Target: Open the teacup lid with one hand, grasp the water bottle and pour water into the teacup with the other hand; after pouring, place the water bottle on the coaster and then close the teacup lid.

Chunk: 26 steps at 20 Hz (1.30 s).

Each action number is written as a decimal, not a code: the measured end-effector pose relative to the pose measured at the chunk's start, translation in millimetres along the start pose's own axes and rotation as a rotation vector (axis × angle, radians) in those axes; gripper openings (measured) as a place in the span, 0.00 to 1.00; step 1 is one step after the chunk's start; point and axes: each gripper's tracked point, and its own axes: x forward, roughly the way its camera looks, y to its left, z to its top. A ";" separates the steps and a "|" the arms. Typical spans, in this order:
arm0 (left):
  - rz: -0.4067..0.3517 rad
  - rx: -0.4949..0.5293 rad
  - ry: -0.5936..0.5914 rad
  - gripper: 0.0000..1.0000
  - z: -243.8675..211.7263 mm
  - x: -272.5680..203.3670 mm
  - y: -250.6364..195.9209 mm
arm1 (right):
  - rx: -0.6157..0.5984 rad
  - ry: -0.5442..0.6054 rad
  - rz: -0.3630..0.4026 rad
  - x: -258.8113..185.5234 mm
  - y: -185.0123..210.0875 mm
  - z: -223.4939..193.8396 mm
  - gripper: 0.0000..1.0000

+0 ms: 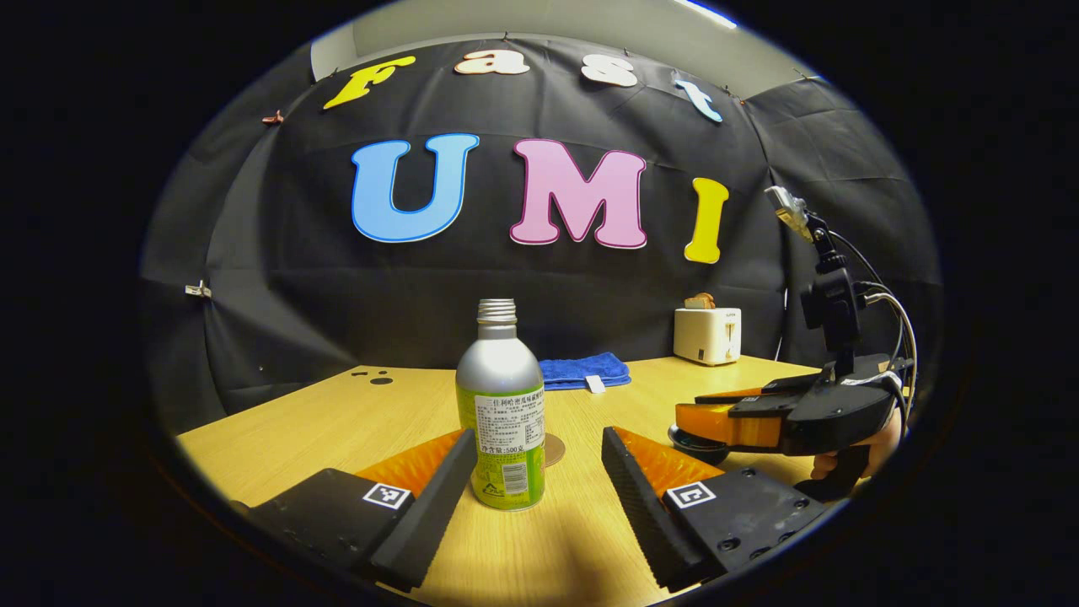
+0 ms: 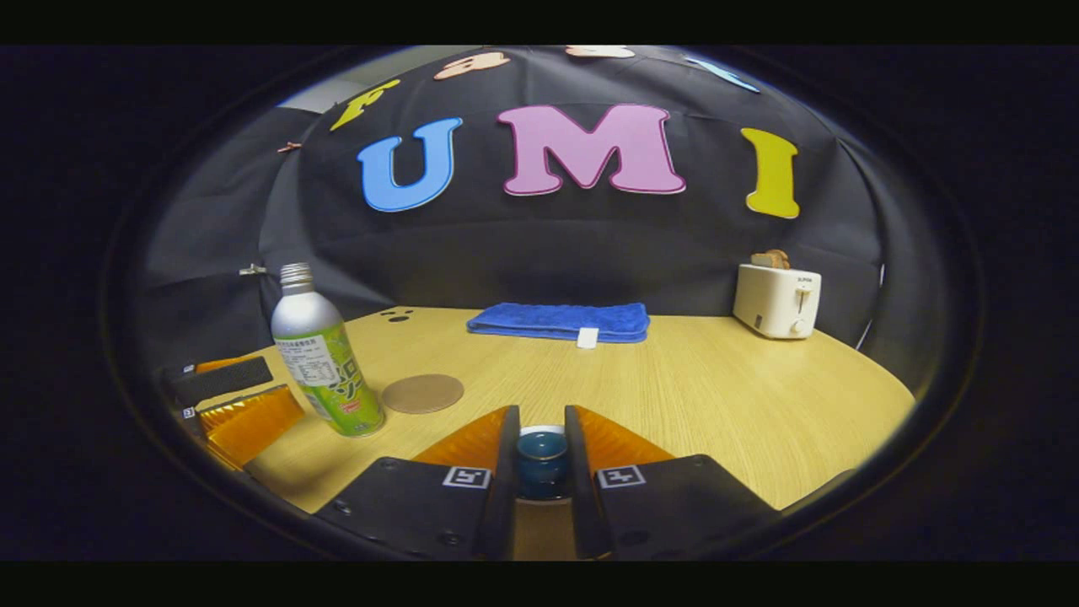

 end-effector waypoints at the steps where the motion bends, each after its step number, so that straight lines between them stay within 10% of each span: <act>1: 0.000 0.000 0.000 0.95 0.6 -0.1 -0.1 | 0.024 -0.006 0.011 -1.9 1.3 1.4 0.28; 26: 0.052 0.015 0.065 0.95 -10.8 83.2 28.4 | 0.112 -0.107 -0.076 -114.6 -103.1 33.3 0.28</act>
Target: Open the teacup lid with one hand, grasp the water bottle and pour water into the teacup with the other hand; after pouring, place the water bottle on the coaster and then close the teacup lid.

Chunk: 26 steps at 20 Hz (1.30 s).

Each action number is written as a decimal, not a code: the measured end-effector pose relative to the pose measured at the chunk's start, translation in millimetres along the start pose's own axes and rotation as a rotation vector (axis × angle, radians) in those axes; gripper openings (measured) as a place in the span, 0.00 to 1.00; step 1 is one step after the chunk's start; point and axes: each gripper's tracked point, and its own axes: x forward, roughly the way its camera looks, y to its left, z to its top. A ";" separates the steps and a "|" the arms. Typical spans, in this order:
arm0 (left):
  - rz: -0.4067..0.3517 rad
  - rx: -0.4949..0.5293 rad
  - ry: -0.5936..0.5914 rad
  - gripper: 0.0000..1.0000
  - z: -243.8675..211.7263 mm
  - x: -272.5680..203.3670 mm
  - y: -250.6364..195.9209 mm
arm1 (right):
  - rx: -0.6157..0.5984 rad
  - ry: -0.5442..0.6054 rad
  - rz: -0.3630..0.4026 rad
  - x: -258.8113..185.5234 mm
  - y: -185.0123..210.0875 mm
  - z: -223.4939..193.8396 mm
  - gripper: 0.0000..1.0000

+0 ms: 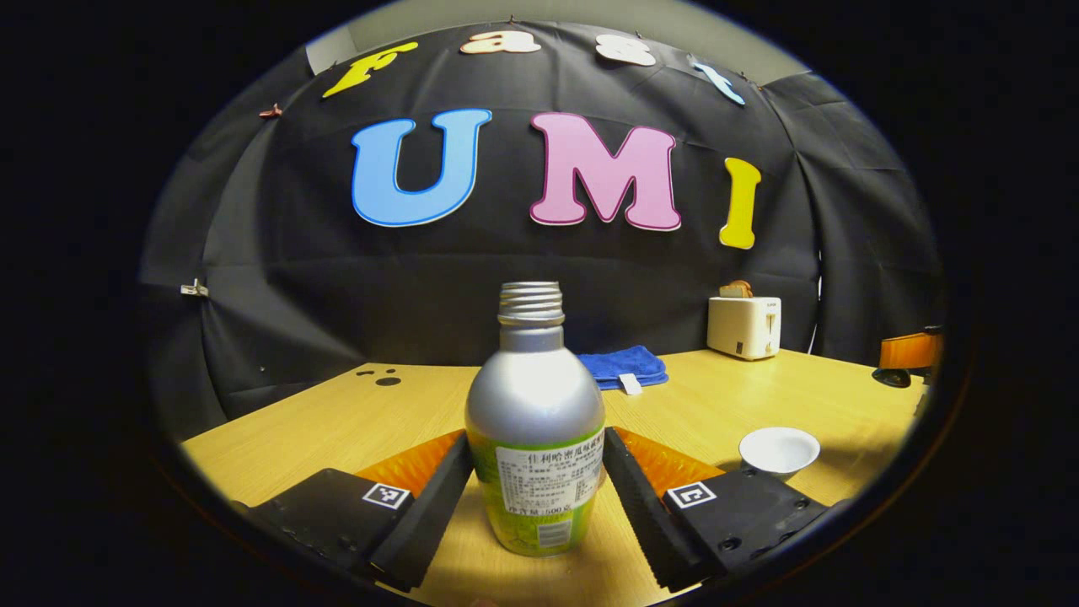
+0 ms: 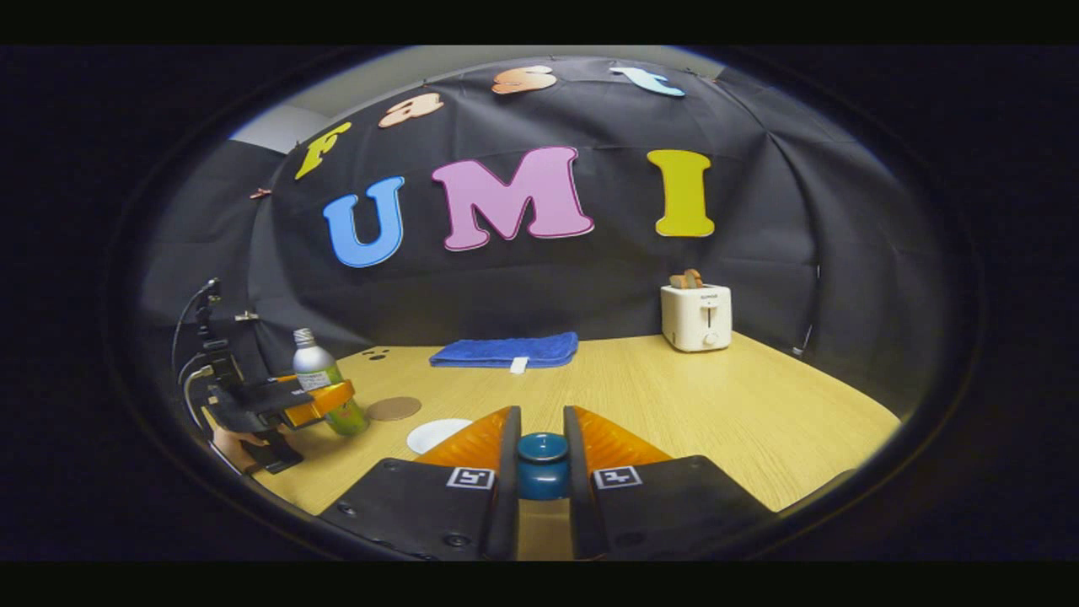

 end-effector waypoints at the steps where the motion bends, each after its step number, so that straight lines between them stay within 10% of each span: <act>1: -0.001 0.005 0.016 0.95 -1.0 3.8 1.3 | 0.000 0.008 -0.002 -0.8 -2.2 -3.4 0.28; 13: -0.045 0.161 0.026 0.79 13.7 10.9 -15.6 | -0.015 0.063 0.014 -9.1 -12.8 -25.8 0.28; 26: -0.129 0.931 0.022 0.78 34.8 18.9 -70.3 | 0.005 0.051 -0.028 -12.7 -48.1 -20.5 0.28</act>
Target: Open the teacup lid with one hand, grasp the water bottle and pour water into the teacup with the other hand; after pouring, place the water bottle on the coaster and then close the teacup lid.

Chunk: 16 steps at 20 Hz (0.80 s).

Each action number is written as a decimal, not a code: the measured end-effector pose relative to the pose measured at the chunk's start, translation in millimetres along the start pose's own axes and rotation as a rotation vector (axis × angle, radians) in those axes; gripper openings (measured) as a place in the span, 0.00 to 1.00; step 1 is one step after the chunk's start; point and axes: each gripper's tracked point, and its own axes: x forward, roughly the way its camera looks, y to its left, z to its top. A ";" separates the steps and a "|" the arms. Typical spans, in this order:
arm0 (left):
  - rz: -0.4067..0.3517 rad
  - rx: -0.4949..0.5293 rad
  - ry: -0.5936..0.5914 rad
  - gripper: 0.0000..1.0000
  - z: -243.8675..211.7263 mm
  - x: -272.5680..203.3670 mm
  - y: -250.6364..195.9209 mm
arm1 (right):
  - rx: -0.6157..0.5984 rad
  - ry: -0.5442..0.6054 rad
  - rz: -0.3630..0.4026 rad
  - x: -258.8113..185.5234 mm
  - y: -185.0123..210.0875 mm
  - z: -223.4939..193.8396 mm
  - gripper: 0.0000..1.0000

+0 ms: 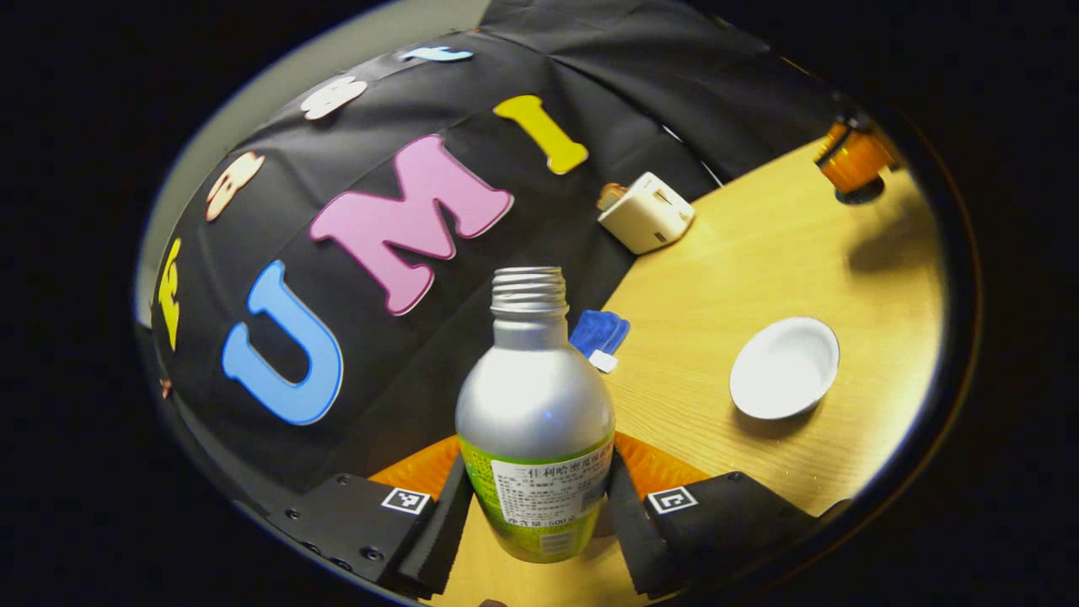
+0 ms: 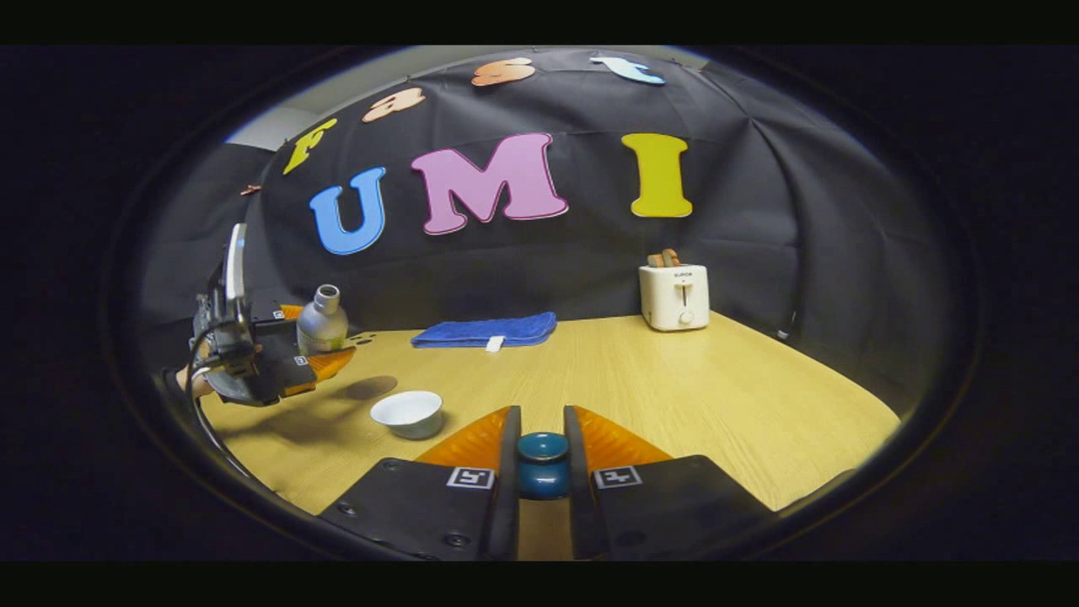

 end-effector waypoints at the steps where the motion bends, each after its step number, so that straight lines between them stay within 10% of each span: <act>1: -0.028 0.047 0.011 0.78 -2.2 1.3 -7.5 | -0.004 -0.004 -0.005 -0.5 -3.5 2.1 0.24; 16: -0.259 0.577 0.086 0.79 -16.4 8.0 -65.9 | 0.002 -0.015 -0.042 -0.9 -26.5 6.2 0.24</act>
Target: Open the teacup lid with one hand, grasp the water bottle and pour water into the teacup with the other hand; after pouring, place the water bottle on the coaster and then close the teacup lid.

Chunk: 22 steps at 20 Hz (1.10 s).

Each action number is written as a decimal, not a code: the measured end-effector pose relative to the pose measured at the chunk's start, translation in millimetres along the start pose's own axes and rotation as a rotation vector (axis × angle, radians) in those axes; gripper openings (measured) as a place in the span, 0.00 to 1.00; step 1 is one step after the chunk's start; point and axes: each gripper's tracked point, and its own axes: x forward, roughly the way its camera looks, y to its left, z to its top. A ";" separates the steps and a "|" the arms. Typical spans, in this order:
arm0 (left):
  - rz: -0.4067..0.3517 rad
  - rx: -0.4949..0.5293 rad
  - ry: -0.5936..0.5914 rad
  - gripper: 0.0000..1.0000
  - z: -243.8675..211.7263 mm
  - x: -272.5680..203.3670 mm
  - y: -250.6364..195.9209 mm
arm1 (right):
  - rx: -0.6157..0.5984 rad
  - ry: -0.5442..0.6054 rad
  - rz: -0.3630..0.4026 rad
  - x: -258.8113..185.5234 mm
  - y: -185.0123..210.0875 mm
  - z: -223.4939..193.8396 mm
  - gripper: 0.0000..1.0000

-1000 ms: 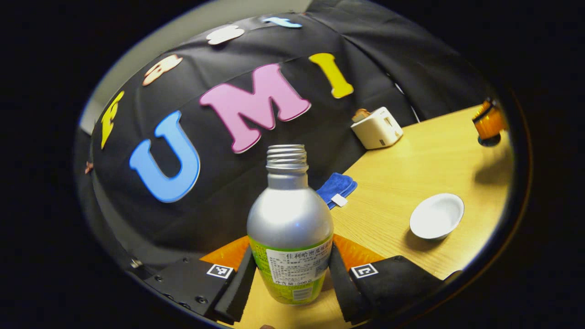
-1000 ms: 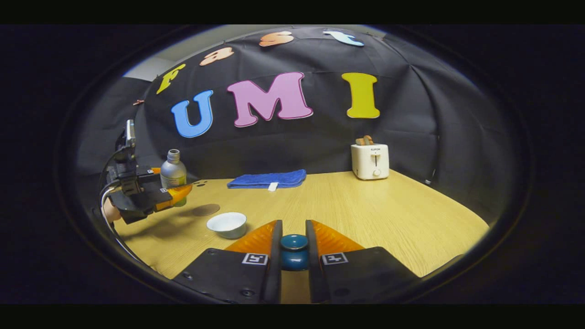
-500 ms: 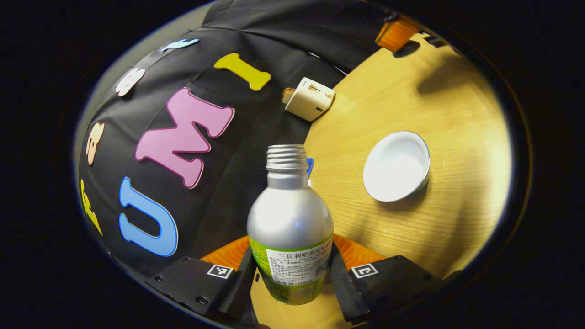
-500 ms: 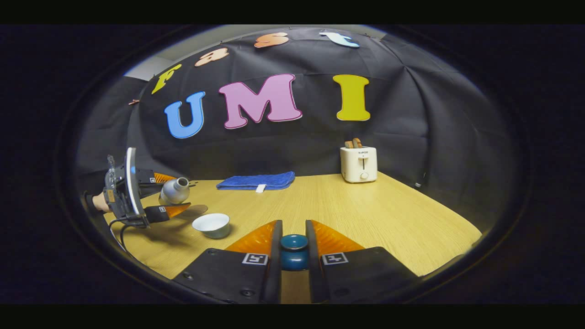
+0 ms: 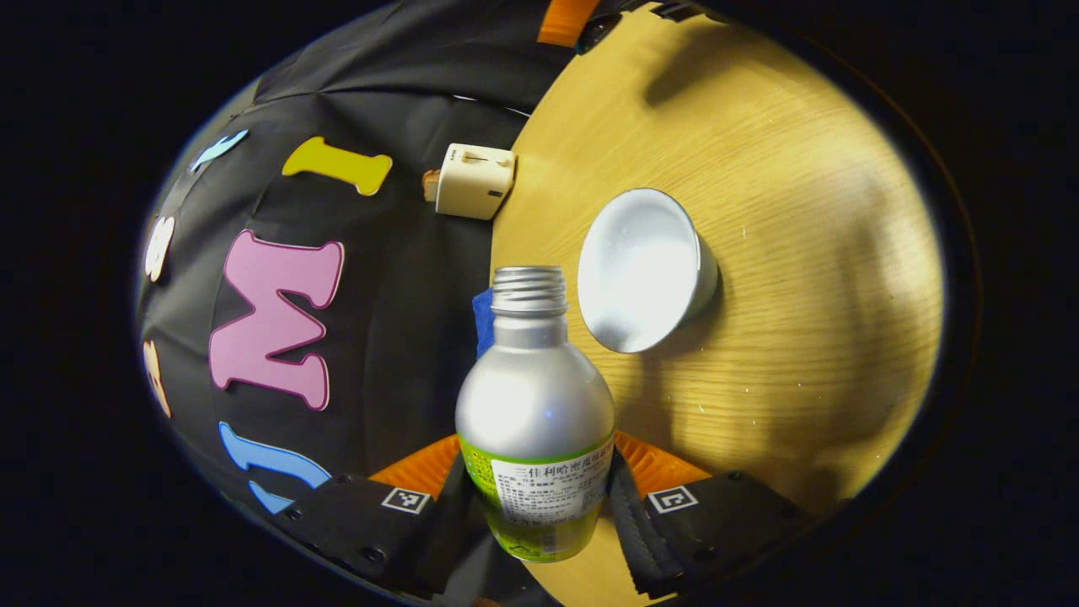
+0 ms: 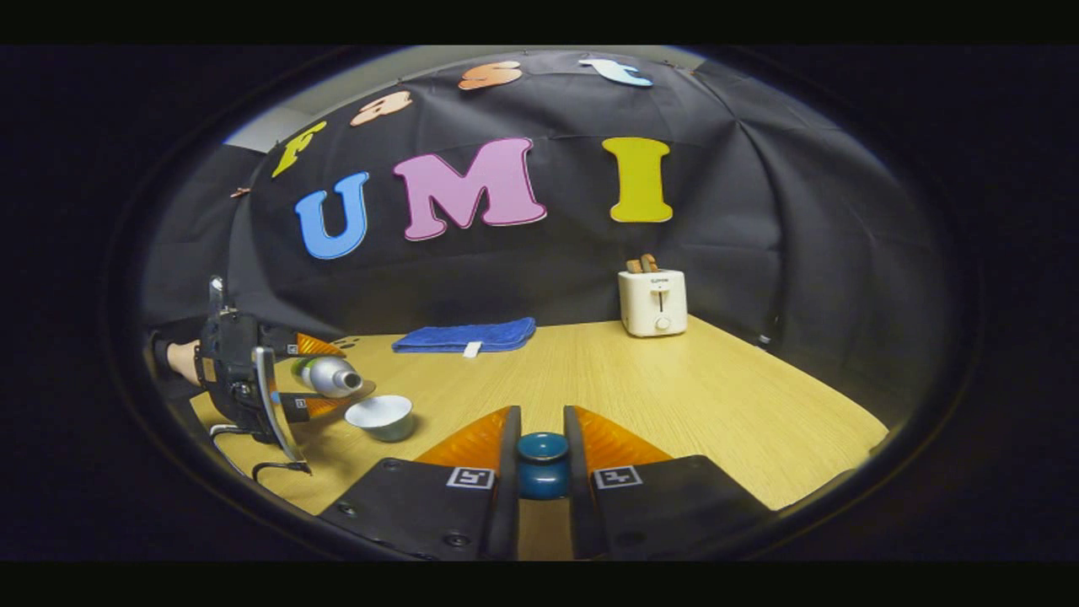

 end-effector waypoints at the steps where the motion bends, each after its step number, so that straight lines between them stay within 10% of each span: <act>1: -0.007 0.031 0.005 0.79 1.4 -1.2 -1.4 | 0.001 0.000 0.001 -0.2 -0.5 -0.4 0.28; 22: -0.069 0.467 0.120 0.79 -0.4 -9.5 6.3 | 0.031 -0.007 0.063 -9.3 14.2 -4.5 0.24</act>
